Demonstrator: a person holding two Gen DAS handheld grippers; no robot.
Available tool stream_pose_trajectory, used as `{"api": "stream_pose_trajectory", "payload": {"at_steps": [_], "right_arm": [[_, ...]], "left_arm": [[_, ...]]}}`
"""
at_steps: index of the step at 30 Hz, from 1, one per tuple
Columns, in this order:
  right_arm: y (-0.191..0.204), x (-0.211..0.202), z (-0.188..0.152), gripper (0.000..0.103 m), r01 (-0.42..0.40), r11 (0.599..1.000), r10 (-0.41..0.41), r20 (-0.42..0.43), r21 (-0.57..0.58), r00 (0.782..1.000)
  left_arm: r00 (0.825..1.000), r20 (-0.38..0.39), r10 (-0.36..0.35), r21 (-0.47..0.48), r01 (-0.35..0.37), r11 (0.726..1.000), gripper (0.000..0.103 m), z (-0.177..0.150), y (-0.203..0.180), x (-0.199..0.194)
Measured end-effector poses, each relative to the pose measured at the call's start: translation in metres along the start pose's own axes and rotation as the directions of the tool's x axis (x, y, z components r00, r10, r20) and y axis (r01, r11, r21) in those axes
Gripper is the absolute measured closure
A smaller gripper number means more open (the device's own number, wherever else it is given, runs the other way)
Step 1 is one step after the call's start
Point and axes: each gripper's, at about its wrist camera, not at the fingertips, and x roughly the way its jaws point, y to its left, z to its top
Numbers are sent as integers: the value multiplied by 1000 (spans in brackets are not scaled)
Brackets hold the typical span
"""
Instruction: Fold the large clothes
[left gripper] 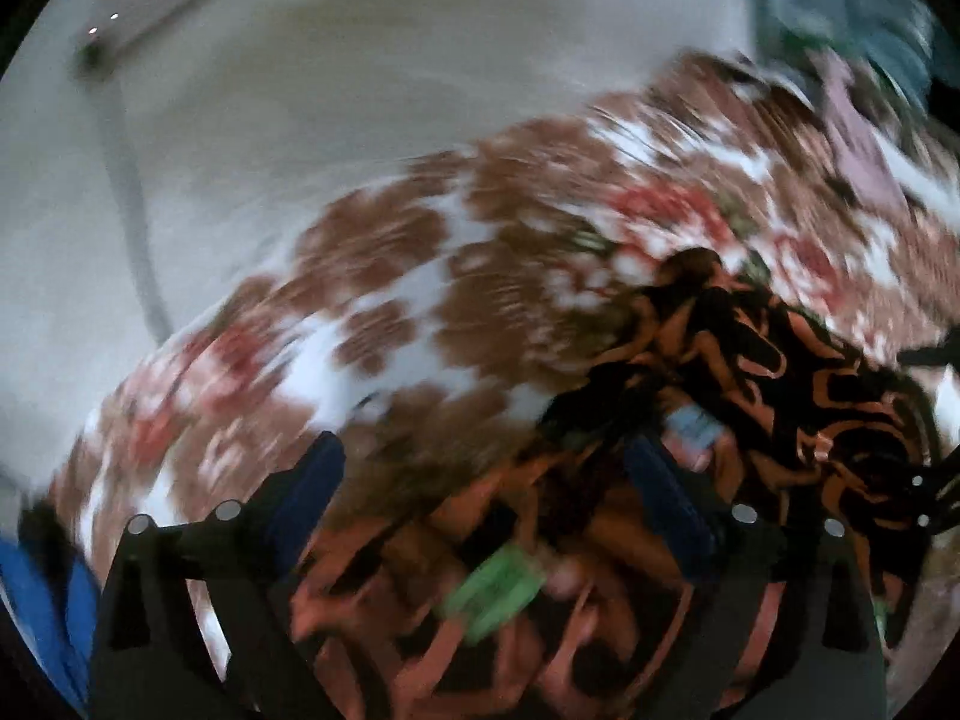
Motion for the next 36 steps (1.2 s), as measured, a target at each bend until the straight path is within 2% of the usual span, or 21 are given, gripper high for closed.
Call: {"api": "stream_pose_trajectory", "payload": {"at_steps": [3, 6, 8, 9, 11, 12, 13, 14, 15, 17, 18, 20, 21, 24, 25, 28, 29, 32, 33, 34, 36], "right_arm": [[5, -15, -3, 5, 9, 1000, -9, 12, -3, 1000], [9, -29, -6, 5, -34, 999, 33, 14, 37, 999], [20, -45, -1, 5, -82, 995, 80, 39, 59, 996], [28, -51, 3, 5, -93, 994, 90, 51, 54, 995], [52, -67, 13, 5, -125, 991, 122, 80, 36, 989], [66, -73, 18, 5, -140, 990, 137, 88, 26, 987], [85, -79, 24, 5, -148, 989, 147, 96, 4, 984], [98, -81, 27, 5, -141, 990, 142, 99, -18, 985], [114, -82, 30, 5, -120, 992, 125, 100, -48, 987], [141, -78, 34, 5, -98, 992, 105, 85, -82, 991], [149, -75, 35, 5, -108, 991, 115, 76, -82, 990], [161, -73, 37, 5, -129, 989, 134, 67, -76, 989], [165, -73, 37, 5, -127, 988, 133, 69, -84, 989], [172, -71, 33, 5, -112, 988, 119, 66, -107, 991], [172, -70, 32, 5, -107, 988, 114, 60, -113, 992], [167, -66, 25, 5, -93, 989, 98, 41, -119, 994], [164, -63, 22, 5, -89, 989, 94, 32, -117, 995], [155, -59, 15, 5, -79, 991, 82, 19, -111, 996], [153, -59, 13, 5, -77, 991, 80, 17, -111, 997], [149, -58, 11, 5, -78, 991, 81, 17, -110, 997], [146, -59, 8, 5, -67, 992, 69, 20, -110, 997]], "left_arm": [[1000, -27, 6, -177, -11, 984, 6, -36, 51, -35], [992, -125, -30, -403, -24, 915, 6, -105, 116, -61], [982, -175, -72, -504, -26, 863, 6, -147, 144, -68], [974, -201, -100, -575, -35, 817, 6, -176, 162, -72], [966, -208, -154, -668, -25, 743, 6, -212, 179, -76], [966, -184, -183, -726, -8, 688, 6, -234, 188, -81], [965, -158, -207, -761, 15, 649, 6, -247, 189, -82], [962, -120, -245, -801, 52, 596, 6, -261, 191, -84], [957, -66, -283, -841, 99, 532, 6, -276, 191, -84], [947, -15, -321, -868, 147, 474, 6, -292, 186, -81], [941, 6, -338, -868, 173, 466, 6, -296, 180, -77], [931, 20, -365, -857, 204, 473, 6, -298, 174, -70], [918, 37, -395, -854, 234, 465, 6, -299, 169, -61], [895, 47, -443, -853, 267, 448, 6, -300, 161, -43], [878, 64, -475, -846, 300, 441, 6, -297, 155, -36], [868, 56, -494, -818, 324, 476, 6, -284, 143, -23], [867, 54, -496, -819, 322, 475, 6, -283, 141, -19], [856, 101, -506, -826, 356, 437, 6, -278, 141, -10], [853, 111, -510, -820, 369, 438, 10, -276, 140, -10], [864, 98, -495, -806, 360, 470, 33, -270, 136, -13], [879, 84, -470, -776, 354, 522, 59, -258, 129, -25]]}}
